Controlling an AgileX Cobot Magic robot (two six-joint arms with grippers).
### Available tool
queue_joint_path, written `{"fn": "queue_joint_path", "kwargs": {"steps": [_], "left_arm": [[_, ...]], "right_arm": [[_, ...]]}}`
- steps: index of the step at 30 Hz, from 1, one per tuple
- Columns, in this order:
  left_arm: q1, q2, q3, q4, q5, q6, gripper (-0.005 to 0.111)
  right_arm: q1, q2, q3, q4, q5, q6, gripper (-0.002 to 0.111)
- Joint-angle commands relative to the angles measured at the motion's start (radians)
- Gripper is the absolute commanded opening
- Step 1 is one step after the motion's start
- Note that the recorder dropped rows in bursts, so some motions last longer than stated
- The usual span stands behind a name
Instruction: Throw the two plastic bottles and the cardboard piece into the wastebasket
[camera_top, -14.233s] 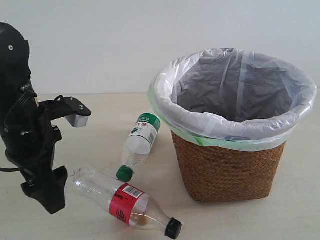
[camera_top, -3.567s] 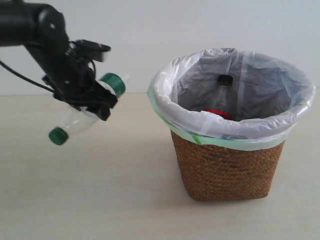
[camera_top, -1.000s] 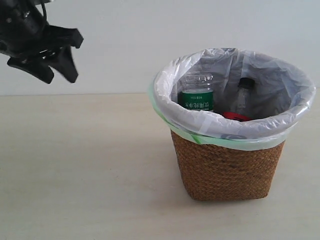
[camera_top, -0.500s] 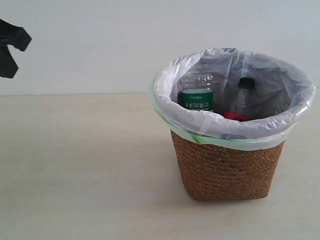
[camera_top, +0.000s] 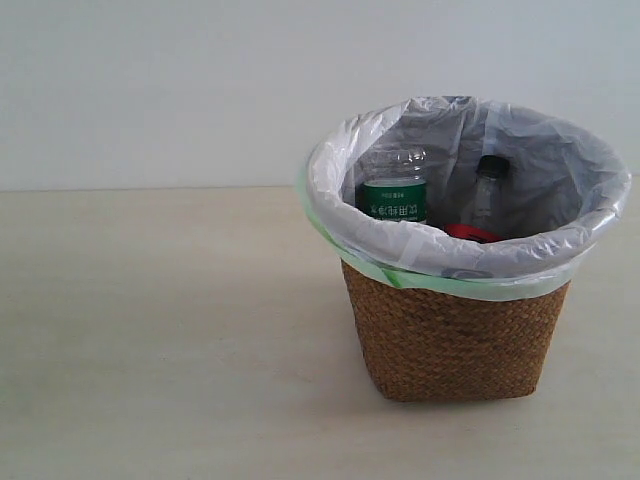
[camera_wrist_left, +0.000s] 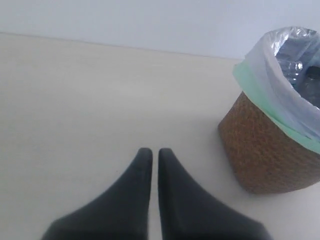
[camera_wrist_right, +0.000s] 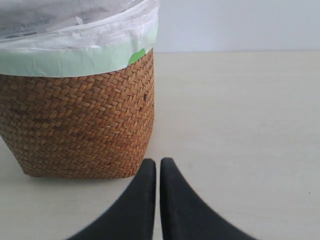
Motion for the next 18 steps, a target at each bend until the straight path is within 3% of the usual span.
{"fn": "queue_joint_path", "kwargs": {"steps": [1,6,18], "left_arm": [[0.002,-0.118,0.146,-0.13,-0.039,-0.012,0.004],[0.002,-0.194,0.199,-0.154,0.025,0.003,0.004],[0.002,-0.22,0.204,-0.154,0.024,0.008,0.004]], "right_arm": [[-0.005,-0.004,-0.001,-0.005,-0.006,-0.004,0.0],[-0.005,-0.004,-0.001,-0.005,-0.006,-0.004,0.0],[-0.005,-0.004,-0.001,-0.005,-0.006,-0.004,0.0]]}}
